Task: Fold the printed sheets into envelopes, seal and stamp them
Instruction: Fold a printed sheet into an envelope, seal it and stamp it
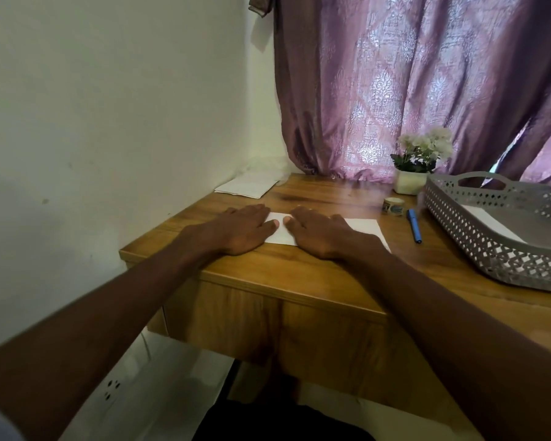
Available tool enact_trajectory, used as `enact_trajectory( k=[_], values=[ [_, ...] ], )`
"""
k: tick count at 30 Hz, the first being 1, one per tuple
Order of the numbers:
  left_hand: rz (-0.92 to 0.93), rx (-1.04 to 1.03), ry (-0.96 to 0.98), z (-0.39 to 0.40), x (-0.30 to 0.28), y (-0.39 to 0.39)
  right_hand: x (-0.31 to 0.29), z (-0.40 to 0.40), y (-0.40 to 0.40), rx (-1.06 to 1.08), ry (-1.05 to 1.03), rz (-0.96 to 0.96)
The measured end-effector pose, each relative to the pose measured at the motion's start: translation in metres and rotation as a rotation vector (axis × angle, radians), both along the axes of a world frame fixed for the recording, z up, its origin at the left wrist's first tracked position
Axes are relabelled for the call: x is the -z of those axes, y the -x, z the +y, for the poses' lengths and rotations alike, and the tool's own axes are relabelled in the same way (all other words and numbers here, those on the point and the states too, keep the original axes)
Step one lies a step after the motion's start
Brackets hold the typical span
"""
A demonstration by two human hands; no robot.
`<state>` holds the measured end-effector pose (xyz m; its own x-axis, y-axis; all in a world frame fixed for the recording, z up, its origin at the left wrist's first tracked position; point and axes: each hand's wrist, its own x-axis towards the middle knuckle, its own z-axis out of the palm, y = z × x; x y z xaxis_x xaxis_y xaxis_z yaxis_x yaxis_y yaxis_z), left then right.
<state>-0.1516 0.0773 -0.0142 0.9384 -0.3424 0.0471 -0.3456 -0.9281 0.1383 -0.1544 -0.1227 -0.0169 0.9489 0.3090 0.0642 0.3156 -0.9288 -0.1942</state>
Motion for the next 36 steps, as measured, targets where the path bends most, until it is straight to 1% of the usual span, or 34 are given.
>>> enact_trajectory(
  k=[4, 8, 12, 13, 15, 17, 18, 22, 25, 28, 32, 36],
  values=[
    [0.017, -0.006, -0.013, 0.0, -0.001, 0.0, 0.001, -0.037, 0.006, 0.088, 0.054, 0.03],
    [0.017, 0.01, -0.002, 0.002, 0.0, 0.001, 0.005, -0.076, 0.012, 0.199, 0.062, 0.04],
    [-0.017, 0.012, 0.006, 0.003, 0.0, 0.003, 0.01, -0.092, 0.016, 0.273, 0.066, 0.04],
    [-0.032, 0.023, 0.006, 0.003, 0.0, 0.004, 0.01, -0.091, 0.016, 0.275, 0.07, 0.024],
    [-0.057, 0.059, 0.008, 0.003, 0.002, 0.006, 0.009, -0.088, 0.02, 0.266, 0.081, -0.072],
    [-0.055, 0.074, 0.02, 0.004, 0.002, 0.007, 0.005, -0.074, 0.023, 0.215, 0.075, -0.196],
    [-0.05, 0.077, 0.023, 0.004, 0.002, 0.006, 0.002, -0.063, 0.024, 0.174, 0.052, -0.215],
    [-0.033, 0.059, 0.02, 0.003, 0.002, 0.003, -0.005, -0.004, 0.018, 0.034, -0.035, -0.104],
    [-0.027, 0.057, 0.023, 0.005, 0.003, 0.001, -0.002, 0.015, 0.009, 0.029, -0.006, -0.035],
    [-0.011, 0.067, 0.022, 0.007, 0.005, -0.001, 0.0, -0.005, 0.005, 0.072, 0.027, 0.005],
    [0.001, 0.078, 0.029, 0.007, 0.004, -0.001, 0.001, -0.061, 0.007, 0.185, 0.058, 0.052],
    [-0.007, 0.066, 0.032, 0.006, 0.001, 0.003, 0.003, -0.092, 0.01, 0.26, 0.066, 0.051]
  ],
)
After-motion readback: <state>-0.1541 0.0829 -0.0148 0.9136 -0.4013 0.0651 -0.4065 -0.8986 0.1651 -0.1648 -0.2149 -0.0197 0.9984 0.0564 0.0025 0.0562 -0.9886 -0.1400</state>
